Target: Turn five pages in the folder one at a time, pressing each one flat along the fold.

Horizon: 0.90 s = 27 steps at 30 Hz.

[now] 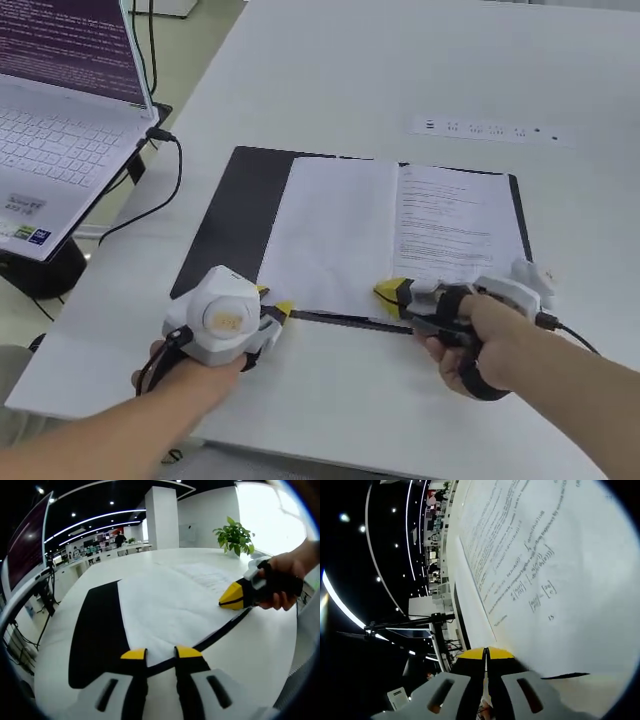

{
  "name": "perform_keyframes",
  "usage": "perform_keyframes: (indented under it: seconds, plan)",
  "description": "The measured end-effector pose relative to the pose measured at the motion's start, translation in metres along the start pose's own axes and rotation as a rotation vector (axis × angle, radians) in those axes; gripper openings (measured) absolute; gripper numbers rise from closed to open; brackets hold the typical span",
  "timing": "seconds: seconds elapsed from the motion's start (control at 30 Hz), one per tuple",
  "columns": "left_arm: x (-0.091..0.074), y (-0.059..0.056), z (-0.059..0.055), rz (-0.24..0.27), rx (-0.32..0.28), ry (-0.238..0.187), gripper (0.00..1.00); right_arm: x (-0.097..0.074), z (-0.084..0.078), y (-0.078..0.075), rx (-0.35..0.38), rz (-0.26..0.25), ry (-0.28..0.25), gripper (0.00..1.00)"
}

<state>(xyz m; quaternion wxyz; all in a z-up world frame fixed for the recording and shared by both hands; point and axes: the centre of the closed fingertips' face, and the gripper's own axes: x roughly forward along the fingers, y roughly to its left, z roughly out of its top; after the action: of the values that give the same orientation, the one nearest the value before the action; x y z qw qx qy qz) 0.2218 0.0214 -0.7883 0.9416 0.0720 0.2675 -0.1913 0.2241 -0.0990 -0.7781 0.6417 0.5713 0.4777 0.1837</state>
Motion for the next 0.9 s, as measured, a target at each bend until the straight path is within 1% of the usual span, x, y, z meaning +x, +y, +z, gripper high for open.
perform_keyframes:
  seconds: [0.03,0.1,0.23,0.3,0.37,0.43,0.5,0.57,0.6,0.63,0.67,0.7,0.73,0.77,0.8,0.83,0.87,0.9]
  plan:
    - [0.000,0.000,0.000,-0.001,-0.001,-0.001,0.19,-0.001,0.003,-0.005,-0.003,-0.003,0.005,0.00]
    - [0.000,0.000,0.000,0.000,0.000,-0.003,0.19,-0.003,0.003,-0.011,0.005,0.001,0.007,0.00]
    - [0.000,0.000,0.000,0.001,-0.003,-0.004,0.19,-0.007,0.002,-0.017,0.021,0.008,0.004,0.00]
    - [0.000,0.000,0.000,0.003,-0.005,-0.001,0.19,-0.009,-0.003,-0.017,0.020,0.006,0.009,0.00]
    - [0.000,0.001,0.000,0.006,-0.034,0.001,0.19,-0.013,-0.009,-0.018,0.025,0.001,0.017,0.00]
    - [0.000,0.001,-0.001,0.009,-0.041,0.000,0.19,-0.018,-0.014,-0.016,0.024,0.007,0.018,0.00]
    - [0.000,0.001,-0.001,0.011,-0.062,0.002,0.20,-0.025,-0.021,-0.013,0.019,0.008,0.027,0.00]
    - [-0.002,0.001,0.000,0.011,-0.065,0.028,0.21,-0.036,-0.026,-0.005,0.005,0.033,0.019,0.00]
    - [-0.004,0.001,0.001,0.006,-0.087,0.030,0.22,-0.042,-0.027,-0.001,-0.015,0.047,0.016,0.00]
    - [-0.006,0.000,0.007,0.004,-0.123,0.005,0.24,-0.048,-0.025,0.002,-0.033,0.058,-0.004,0.00]
    - [-0.010,0.002,0.012,0.003,-0.132,-0.011,0.27,-0.054,-0.021,0.006,-0.053,0.070,-0.032,0.00]
    - [-0.015,0.003,0.016,0.000,-0.134,-0.006,0.28,-0.066,-0.022,0.011,-0.059,0.082,-0.058,0.00]
    - [-0.020,0.005,0.018,0.001,-0.147,0.002,0.28,-0.074,-0.018,0.013,-0.048,0.087,-0.089,0.00]
    - [-0.027,0.003,0.027,-0.012,-0.172,-0.019,0.28,-0.087,-0.015,0.017,-0.051,0.098,-0.128,0.00]
    - [-0.033,0.002,0.033,-0.017,-0.175,-0.040,0.28,-0.096,-0.012,0.020,-0.064,0.100,-0.153,0.00]
    - [-0.038,0.003,0.038,-0.014,-0.172,-0.046,0.28,-0.109,-0.008,0.025,-0.117,0.097,-0.199,0.02]
    - [-0.042,0.003,0.040,-0.024,-0.174,-0.052,0.29,-0.118,-0.006,0.028,-0.150,0.098,-0.220,0.05]
    - [-0.049,0.001,0.046,-0.032,-0.184,-0.069,0.30,-0.126,-0.004,0.031,-0.172,0.094,-0.235,0.11]
